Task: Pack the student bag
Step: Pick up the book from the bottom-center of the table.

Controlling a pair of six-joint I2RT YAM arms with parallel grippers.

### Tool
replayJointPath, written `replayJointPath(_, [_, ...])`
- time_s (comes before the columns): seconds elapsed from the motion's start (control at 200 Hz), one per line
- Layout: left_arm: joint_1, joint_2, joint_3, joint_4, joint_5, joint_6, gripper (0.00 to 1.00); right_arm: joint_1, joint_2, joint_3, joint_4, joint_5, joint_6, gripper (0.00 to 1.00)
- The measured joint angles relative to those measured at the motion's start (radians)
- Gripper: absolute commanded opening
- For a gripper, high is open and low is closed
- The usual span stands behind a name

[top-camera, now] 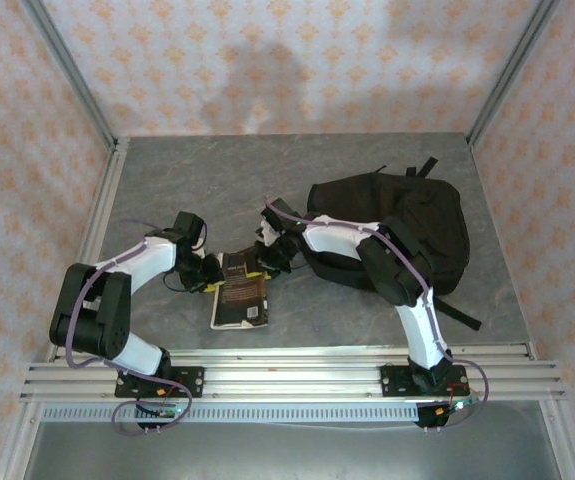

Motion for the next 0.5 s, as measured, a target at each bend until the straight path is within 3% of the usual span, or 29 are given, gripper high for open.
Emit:
replayJointPath(0.055, [0.003, -0.016, 0.0, -0.01, 0.002, -0.003, 0.26, 0.002, -0.001, -0.001, -0.013, 0.012, -0.003, 0.0])
replayJointPath(0.26, [0.023, -0.142, 0.025, -0.042, 0.019, -0.108, 0.61, -0.023, -0.129, -0.088, 0.032, 0.057, 0.072, 0.0])
replayJointPath(0.385, [0.008, -0.257, 0.062, -0.021, 0.037, -0.235, 0.67, -0.074, -0.249, -0.1, 0.093, 0.117, 0.179, 0.0])
replayJointPath(0.5, [-0.049, -0.315, 0.092, 0.031, 0.04, -0.365, 0.8, -0.094, -0.315, -0.045, 0.099, 0.201, 0.235, 0.0])
